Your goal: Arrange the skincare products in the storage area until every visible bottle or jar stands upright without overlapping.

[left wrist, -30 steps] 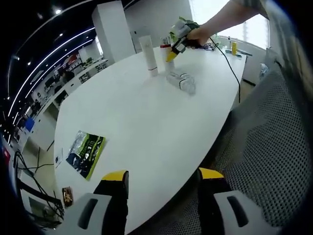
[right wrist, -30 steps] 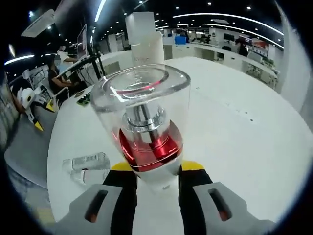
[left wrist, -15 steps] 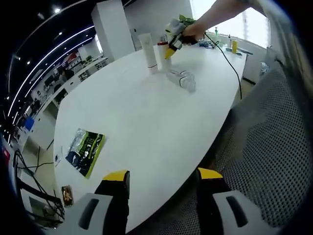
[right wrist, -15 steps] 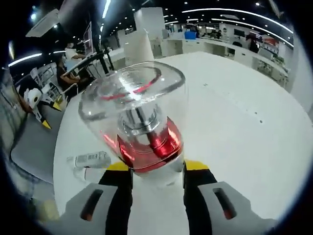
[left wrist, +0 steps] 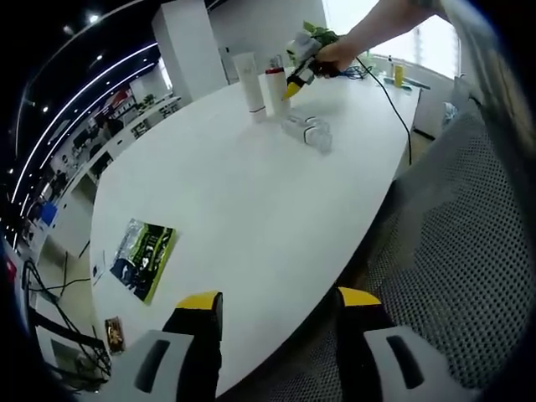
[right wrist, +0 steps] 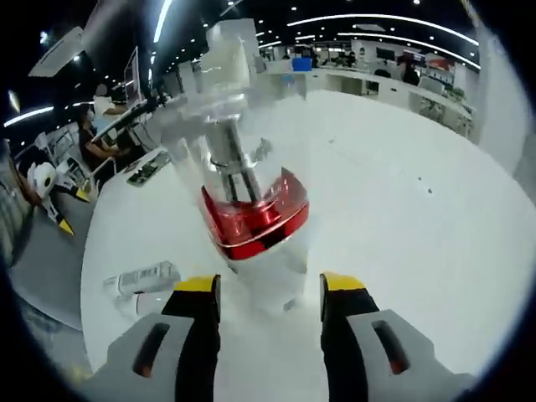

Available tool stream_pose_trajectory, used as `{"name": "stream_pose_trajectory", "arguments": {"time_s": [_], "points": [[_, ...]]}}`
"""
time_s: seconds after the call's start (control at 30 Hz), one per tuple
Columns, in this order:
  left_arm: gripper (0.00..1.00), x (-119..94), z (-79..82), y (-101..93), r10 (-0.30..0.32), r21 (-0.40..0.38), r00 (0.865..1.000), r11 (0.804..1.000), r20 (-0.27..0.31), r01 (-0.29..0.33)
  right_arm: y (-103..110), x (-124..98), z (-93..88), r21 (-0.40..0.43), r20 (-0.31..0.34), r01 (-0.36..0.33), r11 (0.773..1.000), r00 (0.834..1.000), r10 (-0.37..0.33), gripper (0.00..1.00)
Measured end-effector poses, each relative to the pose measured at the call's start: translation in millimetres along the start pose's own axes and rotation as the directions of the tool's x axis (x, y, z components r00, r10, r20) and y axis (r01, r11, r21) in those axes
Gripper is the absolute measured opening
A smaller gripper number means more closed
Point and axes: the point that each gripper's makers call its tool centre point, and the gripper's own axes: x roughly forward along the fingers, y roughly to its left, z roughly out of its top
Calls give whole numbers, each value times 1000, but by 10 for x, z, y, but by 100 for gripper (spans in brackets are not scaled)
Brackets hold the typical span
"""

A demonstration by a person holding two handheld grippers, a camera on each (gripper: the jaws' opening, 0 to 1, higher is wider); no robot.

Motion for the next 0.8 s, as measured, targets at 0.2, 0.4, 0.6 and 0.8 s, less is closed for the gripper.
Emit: {"name": "stream_pose_trajectory", "arguments": {"time_s": [0.2, 0.4, 0.6, 0.8], "points": [[55, -5, 0, 8, 1, -3, 1000, 1000, 0, -1, 177, 9, 44, 49, 21, -74, 996, 997, 73, 29], [54, -6, 1, -6, -4, 10, 1000, 1000, -1, 4, -53, -41, 99, 103, 48, 83, 991, 995, -89, 28], [54, -13, 8, -5, 0, 29, 1000, 1000, 3, 0, -90, -108, 57, 218, 47, 281, 935, 953, -298, 28], [54, -8, 11, -47, -15, 51, 1000, 999, 2, 14, -111, -183, -22, 370, -31, 459, 808, 875, -482, 28]]}}
